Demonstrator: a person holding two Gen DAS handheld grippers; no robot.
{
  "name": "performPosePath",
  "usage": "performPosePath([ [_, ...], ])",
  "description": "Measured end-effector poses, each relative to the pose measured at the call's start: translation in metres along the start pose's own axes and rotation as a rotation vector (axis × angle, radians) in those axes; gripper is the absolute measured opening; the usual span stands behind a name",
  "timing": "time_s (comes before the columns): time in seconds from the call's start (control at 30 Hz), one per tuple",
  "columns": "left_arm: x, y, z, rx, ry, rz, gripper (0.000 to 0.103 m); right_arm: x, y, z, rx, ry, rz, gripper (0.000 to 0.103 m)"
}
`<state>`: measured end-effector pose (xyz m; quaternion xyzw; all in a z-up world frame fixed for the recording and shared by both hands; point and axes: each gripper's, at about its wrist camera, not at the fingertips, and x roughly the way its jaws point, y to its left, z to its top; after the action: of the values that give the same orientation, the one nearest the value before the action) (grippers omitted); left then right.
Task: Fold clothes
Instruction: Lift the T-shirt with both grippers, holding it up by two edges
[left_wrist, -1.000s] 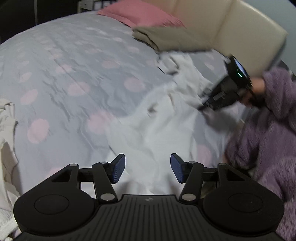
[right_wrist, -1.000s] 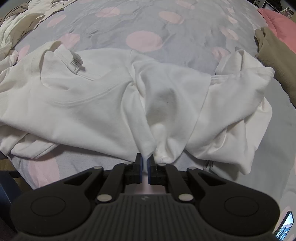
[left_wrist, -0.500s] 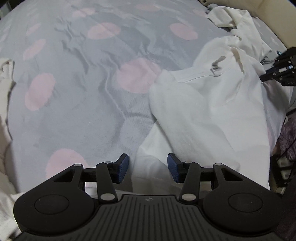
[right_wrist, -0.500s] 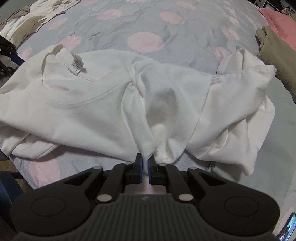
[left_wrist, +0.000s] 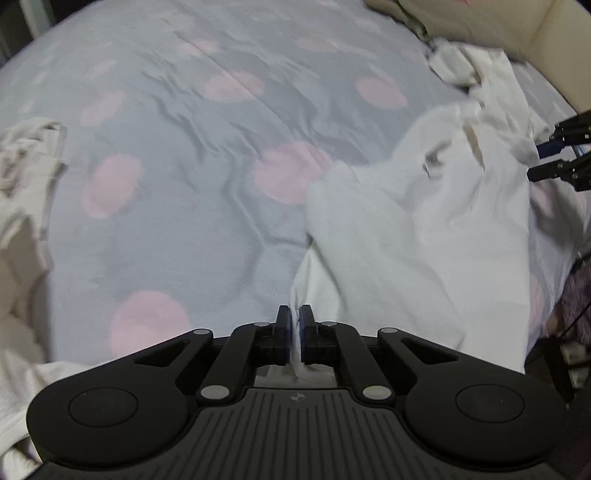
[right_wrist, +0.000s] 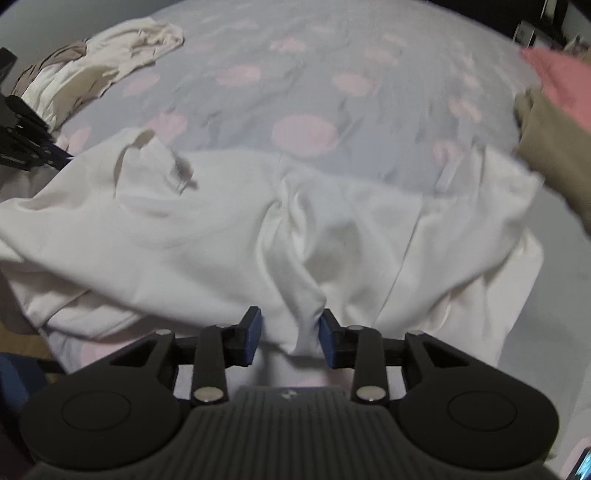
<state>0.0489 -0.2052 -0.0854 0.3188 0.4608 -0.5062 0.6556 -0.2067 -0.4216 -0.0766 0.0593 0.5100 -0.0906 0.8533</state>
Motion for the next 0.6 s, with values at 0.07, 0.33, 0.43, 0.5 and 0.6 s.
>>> performPosePath([
  [0.07,-0.015,0.007,-0.001,-0.043,-0.047,0.028,0.002,0.000,-0.003,0.002,0.031,-0.029,-0.015,0.035],
  [0.33,-0.070,0.023,-0.008,-0.154,-0.260,0.119,0.002,-0.008,-0.009,0.010,0.121,-0.063,0.011,0.005],
  [0.43,-0.094,0.024,-0.005,-0.179,-0.354,0.155,0.002,-0.033,-0.003,0.019,0.096,-0.168,-0.048,0.004],
  [0.5,-0.121,0.022,-0.002,-0.189,-0.434,0.171,0.002,-0.058,0.000,0.029,0.088,-0.266,-0.101,0.004],
  [0.6,-0.168,0.016,0.005,-0.179,-0.543,0.197,0.002,-0.099,0.008,0.045,0.077,-0.416,-0.185,0.004],
])
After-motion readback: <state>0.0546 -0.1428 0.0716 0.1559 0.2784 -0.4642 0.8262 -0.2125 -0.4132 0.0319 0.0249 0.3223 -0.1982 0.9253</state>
